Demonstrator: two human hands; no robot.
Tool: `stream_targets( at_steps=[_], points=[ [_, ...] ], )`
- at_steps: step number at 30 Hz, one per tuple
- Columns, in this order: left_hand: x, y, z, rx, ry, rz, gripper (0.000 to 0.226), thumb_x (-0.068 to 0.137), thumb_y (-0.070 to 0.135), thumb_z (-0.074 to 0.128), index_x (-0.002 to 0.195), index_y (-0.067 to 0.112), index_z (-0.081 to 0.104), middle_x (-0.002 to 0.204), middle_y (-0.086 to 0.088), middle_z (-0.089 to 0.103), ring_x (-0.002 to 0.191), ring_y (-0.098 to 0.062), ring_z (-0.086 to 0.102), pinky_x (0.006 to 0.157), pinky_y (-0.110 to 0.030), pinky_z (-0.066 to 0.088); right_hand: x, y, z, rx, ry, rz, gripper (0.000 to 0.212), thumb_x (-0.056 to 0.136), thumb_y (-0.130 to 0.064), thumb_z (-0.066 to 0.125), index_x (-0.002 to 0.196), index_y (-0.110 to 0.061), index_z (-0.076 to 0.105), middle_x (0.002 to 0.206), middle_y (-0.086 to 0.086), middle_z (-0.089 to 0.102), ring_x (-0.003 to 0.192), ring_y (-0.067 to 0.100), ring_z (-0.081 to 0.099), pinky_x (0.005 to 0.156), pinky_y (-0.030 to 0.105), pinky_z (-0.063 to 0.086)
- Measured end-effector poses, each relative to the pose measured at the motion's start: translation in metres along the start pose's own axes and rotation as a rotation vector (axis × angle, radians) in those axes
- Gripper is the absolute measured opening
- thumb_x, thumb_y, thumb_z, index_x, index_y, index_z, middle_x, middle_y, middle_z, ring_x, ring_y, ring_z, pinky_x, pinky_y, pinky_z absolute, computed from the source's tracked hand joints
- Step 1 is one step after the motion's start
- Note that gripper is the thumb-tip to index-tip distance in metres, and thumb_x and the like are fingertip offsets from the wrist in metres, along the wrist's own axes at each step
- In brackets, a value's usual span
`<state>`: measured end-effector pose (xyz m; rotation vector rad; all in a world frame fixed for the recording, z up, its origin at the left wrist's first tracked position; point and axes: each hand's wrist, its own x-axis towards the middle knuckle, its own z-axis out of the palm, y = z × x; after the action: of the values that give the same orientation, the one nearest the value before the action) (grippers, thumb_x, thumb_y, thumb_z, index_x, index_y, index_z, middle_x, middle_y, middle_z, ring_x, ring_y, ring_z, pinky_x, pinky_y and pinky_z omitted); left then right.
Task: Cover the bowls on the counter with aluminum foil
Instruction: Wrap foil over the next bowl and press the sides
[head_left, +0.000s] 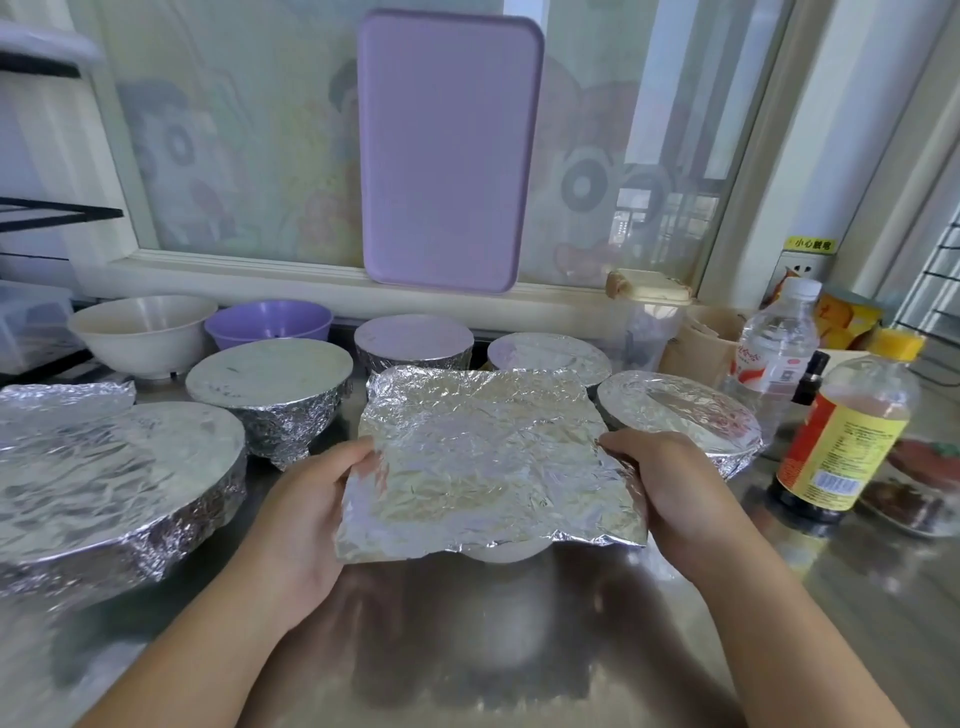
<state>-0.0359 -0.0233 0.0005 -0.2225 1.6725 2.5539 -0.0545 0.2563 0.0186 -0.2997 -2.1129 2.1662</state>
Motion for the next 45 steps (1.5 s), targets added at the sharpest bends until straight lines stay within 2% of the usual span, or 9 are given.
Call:
stream_targets(
  at_steps=[5,9,12,15,19,23,26,31,45],
  points=[
    [-0.007,0.001,0.001,0.138,0.199,0.164,0.044,0.101,0.038,0.054,0.067,0.01,0.059,0.06,-0.012,0.05,0.043,-0.024,0.043,0.048,-0.026,0.03,-0.001,-0.003,-0.005,-0.014,0.013,0.029,0.017,0.095,-0.015,0.059,0.078,-0.011,0.059,0.071,0.011,0.043,0.052,0.019,0.038,0.043,0.021,0.033],
    [-0.024,0.009,-0.005,0.388,0.437,0.335,0.042,0.094,0.043,0.057,0.065,0.015,0.044,0.057,-0.008,0.036,0.051,-0.019,0.031,0.061,-0.038,0.031,-0.003,-0.007,-0.008,-0.038,0.048,-0.01,0.04,0.098,-0.024,0.058,0.087,0.014,0.067,0.075,0.019,0.063,0.055,0.024,0.051,0.041,0.023,0.041],
    [-0.046,0.024,0.001,0.623,0.502,0.615,0.044,0.089,0.044,0.054,0.07,0.006,0.043,0.062,-0.021,0.038,0.06,-0.027,0.037,0.061,-0.043,0.035,-0.006,-0.012,-0.009,-0.121,0.162,-0.1,0.043,0.099,-0.024,0.055,0.076,0.005,0.077,0.072,0.018,0.076,0.045,0.025,0.057,0.04,0.025,0.041],
    [-0.061,0.047,0.036,0.776,0.384,0.776,0.031,0.097,0.03,0.057,0.072,0.012,0.055,0.062,-0.008,0.051,0.06,-0.022,0.046,0.061,-0.039,0.037,-0.01,-0.014,-0.01,-0.182,0.223,-0.171,0.042,0.097,-0.02,0.053,0.07,-0.001,0.078,0.066,0.017,0.075,0.045,0.028,0.061,0.043,0.028,0.045],
    [-0.029,0.057,0.088,1.239,0.002,0.697,0.019,0.1,0.044,0.054,0.108,0.035,0.068,0.109,0.02,0.069,0.101,0.001,0.062,0.09,-0.031,0.05,-0.016,-0.015,-0.005,-0.189,0.156,-0.157,0.037,0.097,-0.012,0.056,0.072,0.003,0.078,0.058,0.015,0.069,0.041,0.024,0.055,0.038,0.026,0.042],
    [0.022,0.031,0.101,1.732,-0.245,0.43,0.079,0.101,0.073,0.029,0.164,0.025,0.028,0.171,0.002,0.024,0.157,-0.019,0.022,0.127,-0.044,0.021,-0.014,-0.014,-0.007,-0.17,0.147,-0.153,0.037,0.097,-0.012,0.055,0.072,0.005,0.077,0.066,0.019,0.074,0.046,0.028,0.058,0.047,0.036,0.049],
    [0.036,0.015,0.099,1.815,-0.222,0.302,0.093,0.093,0.085,0.014,0.167,0.03,0.011,0.176,0.0,0.002,0.162,-0.023,-0.003,0.13,-0.052,0.003,-0.012,-0.012,-0.008,-0.199,0.141,-0.165,0.042,0.096,-0.018,0.058,0.06,-0.001,0.071,0.058,0.016,0.069,0.044,0.028,0.057,0.049,0.032,0.046],
    [0.033,0.008,0.102,1.767,-0.222,0.323,0.095,0.085,0.09,0.009,0.162,0.036,0.022,0.172,0.001,0.018,0.16,-0.024,0.009,0.127,-0.054,0.013,-0.014,-0.009,-0.005,-0.31,0.009,-0.159,0.043,0.096,-0.017,0.065,0.055,-0.008,0.056,0.046,0.006,0.053,0.04,0.021,0.045,0.039,0.018,0.034],
    [0.015,0.006,0.11,1.828,-0.275,0.296,0.099,0.089,0.09,0.017,0.167,0.032,0.003,0.176,0.002,-0.008,0.161,-0.019,-0.011,0.13,-0.045,-0.002,-0.009,-0.01,-0.009,-0.181,-0.073,0.002,0.016,0.087,-0.006,0.06,0.073,-0.003,0.067,0.068,0.023,0.057,0.063,0.037,0.055,0.061,0.044,0.044]
  ],
)
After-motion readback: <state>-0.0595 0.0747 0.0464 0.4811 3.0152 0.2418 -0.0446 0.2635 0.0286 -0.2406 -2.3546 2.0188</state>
